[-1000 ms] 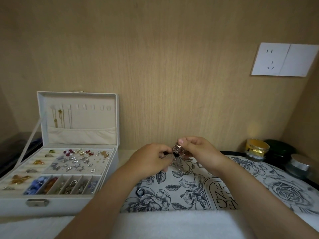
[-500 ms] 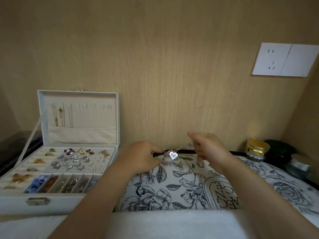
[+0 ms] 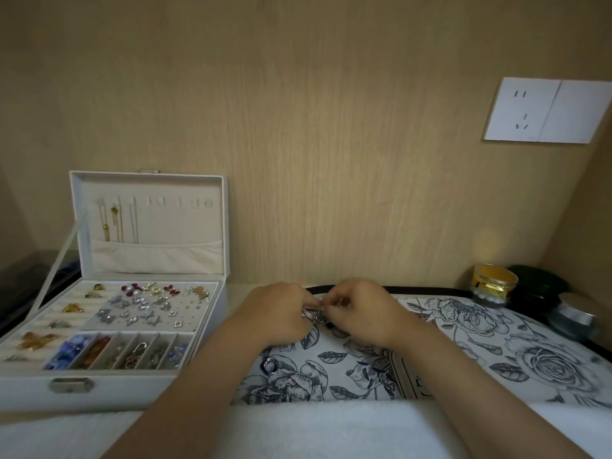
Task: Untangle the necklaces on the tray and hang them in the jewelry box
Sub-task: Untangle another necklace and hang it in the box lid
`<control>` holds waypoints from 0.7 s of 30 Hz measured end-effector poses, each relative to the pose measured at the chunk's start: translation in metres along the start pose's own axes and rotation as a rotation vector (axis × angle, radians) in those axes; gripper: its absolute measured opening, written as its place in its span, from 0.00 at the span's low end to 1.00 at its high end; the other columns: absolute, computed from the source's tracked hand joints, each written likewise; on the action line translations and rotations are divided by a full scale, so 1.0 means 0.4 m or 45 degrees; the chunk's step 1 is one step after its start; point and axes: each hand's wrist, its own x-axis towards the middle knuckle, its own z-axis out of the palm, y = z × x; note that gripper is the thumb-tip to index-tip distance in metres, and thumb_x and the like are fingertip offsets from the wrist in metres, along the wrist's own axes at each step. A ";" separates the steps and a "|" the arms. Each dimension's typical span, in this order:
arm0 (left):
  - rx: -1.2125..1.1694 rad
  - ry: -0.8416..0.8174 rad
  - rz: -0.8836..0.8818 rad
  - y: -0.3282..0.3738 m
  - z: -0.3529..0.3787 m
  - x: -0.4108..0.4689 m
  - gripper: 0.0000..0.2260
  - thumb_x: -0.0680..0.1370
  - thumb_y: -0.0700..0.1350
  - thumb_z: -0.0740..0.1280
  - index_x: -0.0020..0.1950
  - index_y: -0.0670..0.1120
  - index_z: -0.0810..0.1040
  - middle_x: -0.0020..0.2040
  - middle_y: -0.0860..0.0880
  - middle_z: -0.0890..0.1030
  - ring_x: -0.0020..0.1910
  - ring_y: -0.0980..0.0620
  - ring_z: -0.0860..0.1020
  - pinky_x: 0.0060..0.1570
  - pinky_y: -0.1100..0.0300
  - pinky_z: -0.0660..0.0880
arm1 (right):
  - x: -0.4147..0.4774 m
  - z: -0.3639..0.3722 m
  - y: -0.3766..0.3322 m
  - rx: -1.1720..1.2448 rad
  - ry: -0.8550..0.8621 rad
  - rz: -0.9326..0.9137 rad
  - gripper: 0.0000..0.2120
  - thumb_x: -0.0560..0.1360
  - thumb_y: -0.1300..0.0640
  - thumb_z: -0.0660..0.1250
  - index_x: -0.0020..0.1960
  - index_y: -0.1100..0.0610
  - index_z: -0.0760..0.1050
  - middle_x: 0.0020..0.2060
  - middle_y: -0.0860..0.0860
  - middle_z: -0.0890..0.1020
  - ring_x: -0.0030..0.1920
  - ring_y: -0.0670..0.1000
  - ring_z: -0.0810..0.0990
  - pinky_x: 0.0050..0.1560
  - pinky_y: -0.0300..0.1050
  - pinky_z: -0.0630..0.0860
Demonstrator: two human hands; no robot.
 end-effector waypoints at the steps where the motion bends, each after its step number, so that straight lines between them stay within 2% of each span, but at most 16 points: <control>1: 0.005 0.006 -0.004 -0.001 -0.001 0.000 0.20 0.76 0.48 0.65 0.66 0.64 0.77 0.47 0.55 0.83 0.44 0.54 0.78 0.35 0.62 0.67 | 0.000 0.013 -0.012 -0.042 -0.028 -0.049 0.12 0.75 0.46 0.69 0.54 0.48 0.84 0.47 0.44 0.83 0.49 0.44 0.79 0.53 0.45 0.76; 3: -0.009 0.022 -0.018 -0.004 -0.002 0.001 0.19 0.77 0.48 0.65 0.67 0.62 0.77 0.54 0.55 0.83 0.49 0.54 0.78 0.35 0.63 0.65 | 0.000 0.037 -0.015 -0.239 0.008 -0.134 0.15 0.74 0.41 0.69 0.55 0.47 0.84 0.47 0.45 0.85 0.49 0.46 0.80 0.55 0.47 0.75; 5: -0.032 0.038 -0.029 -0.006 -0.003 0.002 0.18 0.78 0.49 0.65 0.66 0.62 0.77 0.57 0.56 0.82 0.53 0.55 0.78 0.34 0.65 0.64 | 0.000 0.035 -0.009 -0.239 0.062 -0.123 0.11 0.75 0.42 0.70 0.52 0.46 0.85 0.47 0.44 0.85 0.48 0.46 0.81 0.58 0.46 0.73; 8: -0.007 0.073 -0.041 -0.007 -0.004 0.002 0.18 0.78 0.50 0.64 0.67 0.63 0.76 0.58 0.57 0.82 0.56 0.56 0.78 0.40 0.63 0.66 | 0.003 0.021 -0.003 -0.204 0.140 -0.124 0.08 0.76 0.45 0.69 0.49 0.45 0.85 0.44 0.41 0.85 0.46 0.44 0.81 0.60 0.47 0.71; 10: -0.011 0.093 -0.081 -0.009 -0.003 0.002 0.17 0.77 0.52 0.65 0.66 0.63 0.76 0.56 0.58 0.82 0.55 0.56 0.78 0.43 0.62 0.68 | 0.004 0.008 0.000 -0.146 0.191 -0.094 0.07 0.76 0.47 0.69 0.48 0.45 0.86 0.43 0.41 0.86 0.43 0.43 0.81 0.57 0.46 0.73; 12: -0.017 0.081 -0.112 -0.011 -0.001 0.003 0.14 0.77 0.55 0.65 0.62 0.64 0.79 0.46 0.59 0.80 0.48 0.57 0.77 0.38 0.62 0.67 | 0.005 0.001 0.006 -0.073 0.246 -0.063 0.06 0.75 0.51 0.70 0.46 0.46 0.86 0.43 0.41 0.86 0.42 0.42 0.81 0.51 0.40 0.73; 14: -0.052 0.051 -0.130 -0.015 0.004 0.007 0.11 0.77 0.59 0.63 0.55 0.61 0.83 0.44 0.59 0.81 0.44 0.58 0.77 0.36 0.63 0.68 | 0.008 -0.008 0.006 0.161 0.244 0.019 0.05 0.74 0.54 0.71 0.43 0.47 0.85 0.38 0.40 0.85 0.38 0.39 0.80 0.43 0.37 0.75; 16: -0.176 0.016 -0.121 -0.024 0.009 0.011 0.13 0.76 0.63 0.64 0.48 0.58 0.84 0.46 0.58 0.81 0.44 0.57 0.78 0.42 0.60 0.74 | 0.009 -0.017 0.003 0.503 0.185 0.131 0.06 0.75 0.57 0.71 0.40 0.51 0.83 0.33 0.43 0.84 0.33 0.41 0.79 0.39 0.40 0.77; 19: -0.288 0.007 -0.017 -0.029 0.012 0.013 0.10 0.76 0.59 0.69 0.43 0.54 0.82 0.51 0.59 0.75 0.50 0.58 0.76 0.52 0.57 0.74 | 0.011 -0.031 0.004 0.817 0.117 0.268 0.07 0.77 0.58 0.69 0.41 0.57 0.80 0.34 0.52 0.83 0.36 0.50 0.82 0.44 0.49 0.78; 21: -0.370 0.032 0.012 -0.031 0.015 0.018 0.09 0.77 0.55 0.69 0.41 0.52 0.80 0.52 0.56 0.75 0.51 0.56 0.75 0.55 0.57 0.73 | 0.012 -0.036 0.003 1.004 0.084 0.333 0.06 0.78 0.60 0.67 0.43 0.60 0.79 0.34 0.54 0.82 0.35 0.53 0.80 0.43 0.50 0.75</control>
